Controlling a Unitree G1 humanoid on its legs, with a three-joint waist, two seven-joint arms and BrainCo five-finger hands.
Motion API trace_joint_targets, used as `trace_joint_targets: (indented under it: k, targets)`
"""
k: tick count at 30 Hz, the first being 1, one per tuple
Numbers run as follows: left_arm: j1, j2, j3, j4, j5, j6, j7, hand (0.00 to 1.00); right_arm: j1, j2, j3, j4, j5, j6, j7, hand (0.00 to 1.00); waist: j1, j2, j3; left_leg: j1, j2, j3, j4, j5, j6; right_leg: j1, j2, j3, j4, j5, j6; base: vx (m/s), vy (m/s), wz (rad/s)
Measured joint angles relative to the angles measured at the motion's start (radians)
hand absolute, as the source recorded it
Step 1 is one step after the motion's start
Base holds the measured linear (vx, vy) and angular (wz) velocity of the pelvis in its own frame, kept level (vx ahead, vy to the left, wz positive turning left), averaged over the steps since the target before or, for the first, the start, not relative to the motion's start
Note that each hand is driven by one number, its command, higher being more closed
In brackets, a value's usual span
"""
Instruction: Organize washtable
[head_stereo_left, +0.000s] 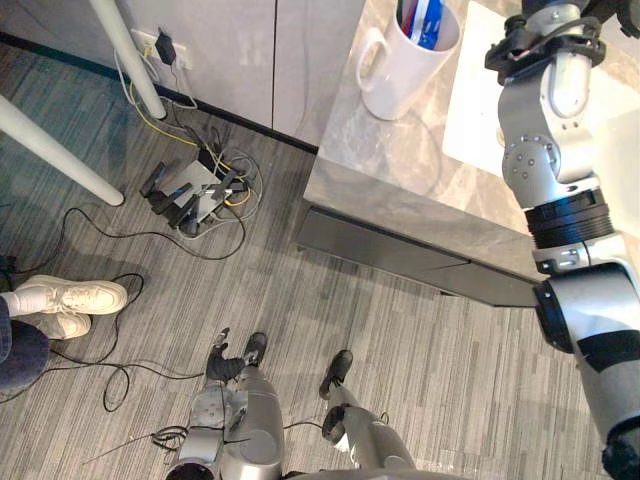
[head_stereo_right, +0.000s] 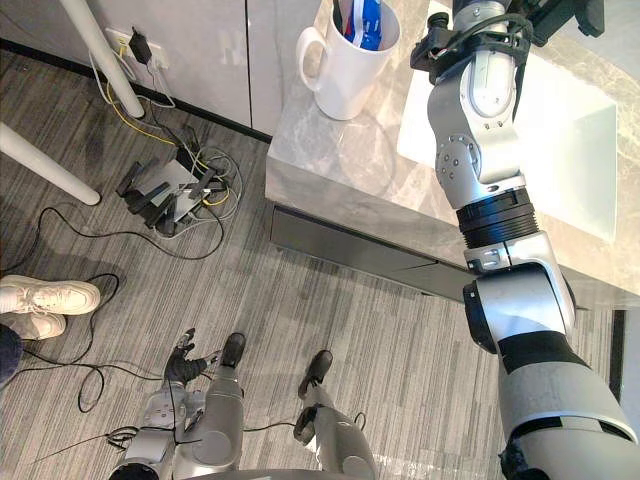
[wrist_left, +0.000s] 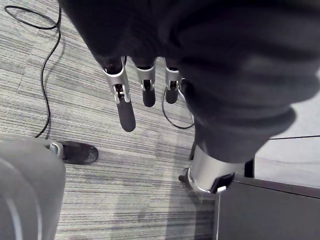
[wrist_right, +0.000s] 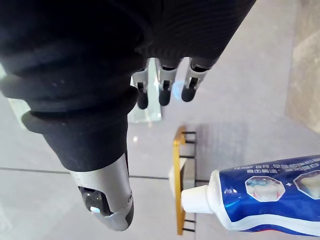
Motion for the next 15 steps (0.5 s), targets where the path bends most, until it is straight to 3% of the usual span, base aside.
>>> trace_joint_targets:
  k: [5,10,12,15]
  targets:
    - [0.002,0.000,0.004,0.004,0.001,0.001,0.002,0.00,0.117,-0.011,-0.072,-0.141,-0.003,-0.003,0.020,0.00,-0.021,-0.001,-0.001,0.021,0.001,0.013,0.003,0.000,0.000,0.015,0.000,0.020,0.000,0.000,0.000,0.03,0.035,-0.06]
    - [0.021,-0.007,0.010,0.021,0.027,0.005,0.010,0.00,0.522,-0.021,-0.338,-0.396,-0.079,-0.028,0.021,0.00,-0.052,-0.023,-0.073,0.065,0.005,0.068,-0.012,-0.008,0.002,0.027,0.001,0.069,0.000,0.000,0.000,0.04,0.050,-0.27]
    - [0.043,-0.016,0.022,0.056,0.050,0.005,0.012,0.00,0.691,0.013,-0.458,-0.474,-0.136,-0.031,0.021,0.00,-0.082,-0.016,-0.129,0.087,0.007,0.096,-0.013,-0.021,0.003,0.031,0.001,0.097,0.000,0.000,0.000,0.06,0.047,-0.51]
    - [0.075,-0.057,0.107,0.138,0.078,0.006,0.013,0.00,0.981,0.121,-0.676,-0.610,-0.224,-0.053,0.016,0.00,-0.136,0.028,-0.220,0.136,0.012,0.151,-0.014,-0.053,0.004,0.047,0.001,0.144,0.000,-0.001,0.001,0.05,0.040,-0.61]
